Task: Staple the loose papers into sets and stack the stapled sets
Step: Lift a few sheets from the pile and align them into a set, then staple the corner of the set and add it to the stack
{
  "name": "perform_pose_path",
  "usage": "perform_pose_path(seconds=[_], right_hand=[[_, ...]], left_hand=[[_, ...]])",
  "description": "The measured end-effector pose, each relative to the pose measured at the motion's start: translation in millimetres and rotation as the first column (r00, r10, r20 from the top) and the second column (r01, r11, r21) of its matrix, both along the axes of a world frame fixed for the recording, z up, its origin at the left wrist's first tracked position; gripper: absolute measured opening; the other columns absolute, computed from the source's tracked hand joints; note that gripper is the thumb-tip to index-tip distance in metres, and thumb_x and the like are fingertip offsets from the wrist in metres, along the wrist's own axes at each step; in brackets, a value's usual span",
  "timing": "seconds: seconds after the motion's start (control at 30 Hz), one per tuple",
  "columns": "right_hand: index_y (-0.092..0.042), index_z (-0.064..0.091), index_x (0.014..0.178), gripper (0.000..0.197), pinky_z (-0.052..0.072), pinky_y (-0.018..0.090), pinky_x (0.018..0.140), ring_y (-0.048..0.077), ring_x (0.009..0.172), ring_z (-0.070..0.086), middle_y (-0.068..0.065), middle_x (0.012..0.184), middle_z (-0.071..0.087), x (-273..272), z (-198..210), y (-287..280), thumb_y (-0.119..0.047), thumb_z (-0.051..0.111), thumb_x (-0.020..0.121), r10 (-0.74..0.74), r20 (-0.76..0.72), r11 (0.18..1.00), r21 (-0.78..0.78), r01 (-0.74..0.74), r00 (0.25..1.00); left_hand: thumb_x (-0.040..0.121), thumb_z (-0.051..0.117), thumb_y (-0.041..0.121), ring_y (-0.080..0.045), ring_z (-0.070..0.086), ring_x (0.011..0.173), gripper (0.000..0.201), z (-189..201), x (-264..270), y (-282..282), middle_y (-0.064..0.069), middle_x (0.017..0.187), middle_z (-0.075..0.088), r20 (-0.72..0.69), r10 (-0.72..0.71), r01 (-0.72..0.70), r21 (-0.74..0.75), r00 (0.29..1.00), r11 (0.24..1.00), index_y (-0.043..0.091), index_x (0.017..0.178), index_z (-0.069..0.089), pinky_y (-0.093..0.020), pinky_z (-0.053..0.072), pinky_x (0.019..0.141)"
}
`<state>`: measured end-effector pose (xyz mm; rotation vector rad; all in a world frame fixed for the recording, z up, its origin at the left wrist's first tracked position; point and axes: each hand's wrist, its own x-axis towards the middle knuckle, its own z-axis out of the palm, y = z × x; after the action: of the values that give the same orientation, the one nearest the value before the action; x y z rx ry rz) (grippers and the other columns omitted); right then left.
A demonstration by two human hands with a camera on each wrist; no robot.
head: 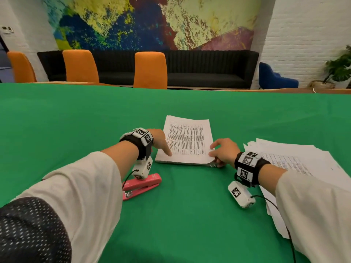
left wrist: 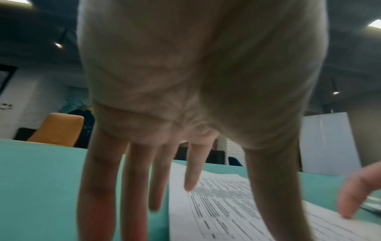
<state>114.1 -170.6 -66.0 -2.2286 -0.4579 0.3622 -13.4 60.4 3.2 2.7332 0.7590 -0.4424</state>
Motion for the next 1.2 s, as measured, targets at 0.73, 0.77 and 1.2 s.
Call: perform_pose_path(seconds=[0.73, 0.77, 1.2], right_hand=[[-0.004, 0.073, 0.119, 0.062, 0.064, 0.033, 0.079, 0.022, 0.1, 0.07, 0.006, 0.121, 0.07, 2, -11, -16, -0.015, 0.099, 0.063, 0.1, -0.103, 0.99, 0.106, -0.089, 0.99], [-0.004, 0.073, 0.118, 0.06, 0.064, 0.031, 0.076, 0.022, 0.099, 0.071, 0.007, 0.12, 0.07, 3, -11, -16, -0.014, 0.099, 0.064, 0.098, -0.107, 0.99, 0.114, -0.086, 0.989], [-0.01, 0.07, 0.127, 0.067, 0.065, 0.038, 0.083, 0.026, 0.097, 0.074, 0.008, 0.122, 0.068, 0, -11, -19, -0.014, 0.098, 0.066, 0.138, -0.083, 0.986, 0.106, -0.129, 0.987]], left_hand=[[0.09, 0.081, 0.011, -0.032, 0.069, 0.101, 0.064, -7, -9, -25, -0.016, 0.115, 0.069, -0.051, -0.108, 0.112, 0.077, 0.993, 0.991, 0.002, 0.146, 0.054, -0.031, 0.061, 0.084], [0.088, 0.083, 0.012, -0.032, 0.068, 0.099, 0.068, -6, -9, -27, -0.015, 0.11, 0.067, -0.058, -0.104, 0.108, 0.07, 0.993, 0.992, 0.002, 0.148, 0.052, -0.037, 0.061, 0.09], [0.084, 0.085, 0.005, -0.032, 0.071, 0.102, 0.076, -6, -11, -25, -0.017, 0.13, 0.069, -0.051, -0.108, 0.111, 0.061, 0.993, 0.992, 0.008, 0.151, 0.05, -0.036, 0.059, 0.092]])
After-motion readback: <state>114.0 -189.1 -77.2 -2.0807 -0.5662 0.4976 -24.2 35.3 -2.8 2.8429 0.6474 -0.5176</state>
